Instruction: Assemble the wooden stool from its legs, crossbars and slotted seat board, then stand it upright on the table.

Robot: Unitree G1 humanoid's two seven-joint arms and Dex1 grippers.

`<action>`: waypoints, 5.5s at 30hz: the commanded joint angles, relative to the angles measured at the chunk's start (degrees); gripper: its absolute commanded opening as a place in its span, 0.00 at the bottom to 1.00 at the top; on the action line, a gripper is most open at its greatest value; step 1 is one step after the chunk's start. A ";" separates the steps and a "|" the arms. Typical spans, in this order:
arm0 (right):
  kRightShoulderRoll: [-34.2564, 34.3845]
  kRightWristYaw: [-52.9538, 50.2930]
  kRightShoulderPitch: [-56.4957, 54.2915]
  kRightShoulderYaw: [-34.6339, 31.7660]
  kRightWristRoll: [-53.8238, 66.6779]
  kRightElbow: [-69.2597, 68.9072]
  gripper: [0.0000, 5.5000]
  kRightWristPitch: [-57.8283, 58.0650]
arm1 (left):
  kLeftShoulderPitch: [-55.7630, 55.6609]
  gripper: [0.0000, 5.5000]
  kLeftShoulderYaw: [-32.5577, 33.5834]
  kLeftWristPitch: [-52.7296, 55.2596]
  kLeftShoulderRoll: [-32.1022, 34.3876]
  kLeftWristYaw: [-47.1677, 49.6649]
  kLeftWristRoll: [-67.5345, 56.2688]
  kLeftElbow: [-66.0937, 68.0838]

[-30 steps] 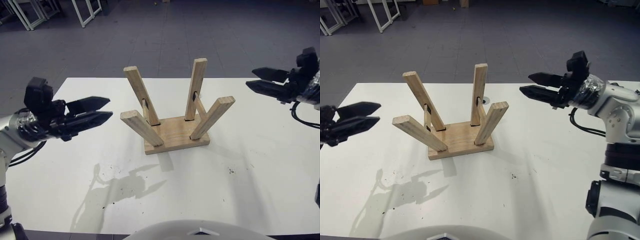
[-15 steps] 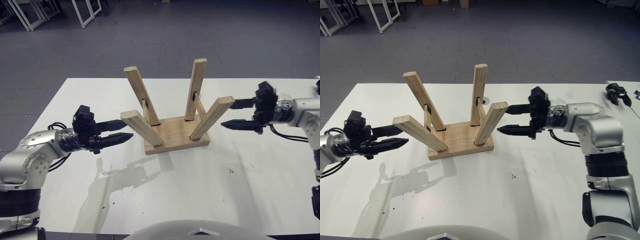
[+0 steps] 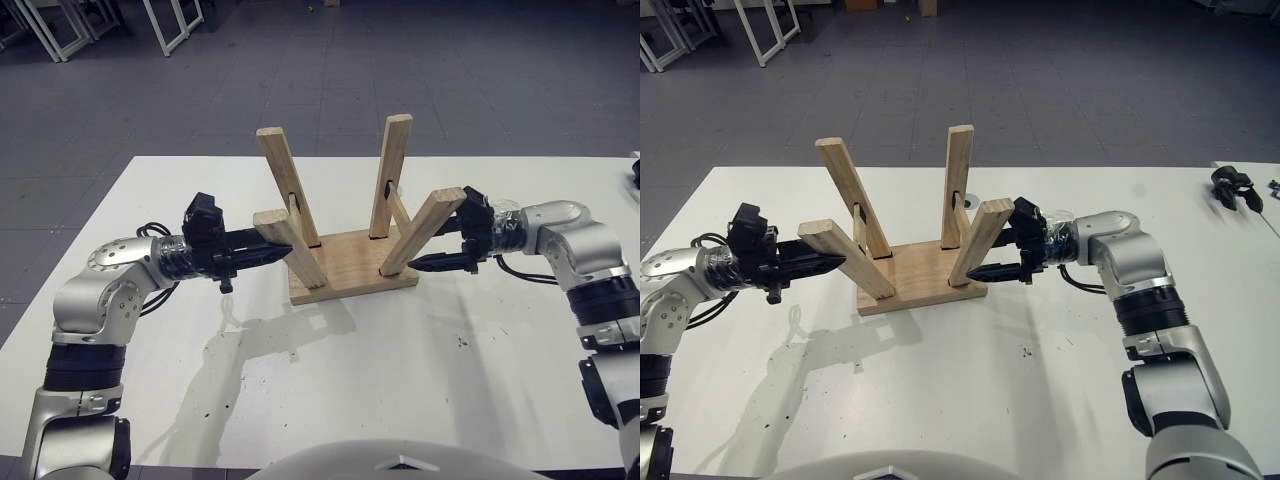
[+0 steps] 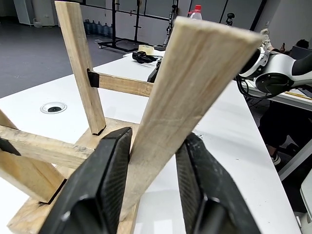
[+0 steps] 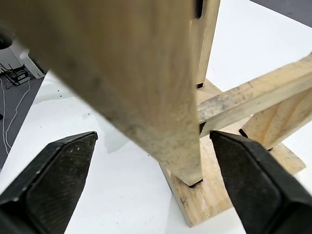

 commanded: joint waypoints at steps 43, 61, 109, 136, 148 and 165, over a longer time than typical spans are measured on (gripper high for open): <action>-1.36 3.40 -14.16 -9.12 19.65 7.47 0.36 57.97 | -4.77 0.33 -1.31 41.40 3.22 11.19 -24.93 -1.14; 3.74 2.84 -22.67 -5.32 3.93 43.46 0.53 34.16 | -10.10 0.43 10.28 48.82 -5.05 17.77 -22.54 19.55; -10.40 0.93 14.02 0.35 -10.49 -16.23 0.53 -4.12 | 25.71 0.43 -1.36 2.22 3.79 22.46 19.22 -26.45; -9.58 1.16 13.50 3.13 -10.26 -16.05 0.27 -6.93 | 13.95 0.43 -8.76 -5.01 2.10 9.08 15.79 -13.48; -8.76 1.34 12.67 3.85 -10.05 -15.37 0.27 -6.93 | 9.05 0.67 -11.55 -8.99 1.07 6.54 19.62 -6.69; -9.99 11.98 3.36 -5.49 13.02 -12.84 0.27 24.75 | 1.21 0.33 -3.88 19.02 6.77 -9.35 -8.94 -11.99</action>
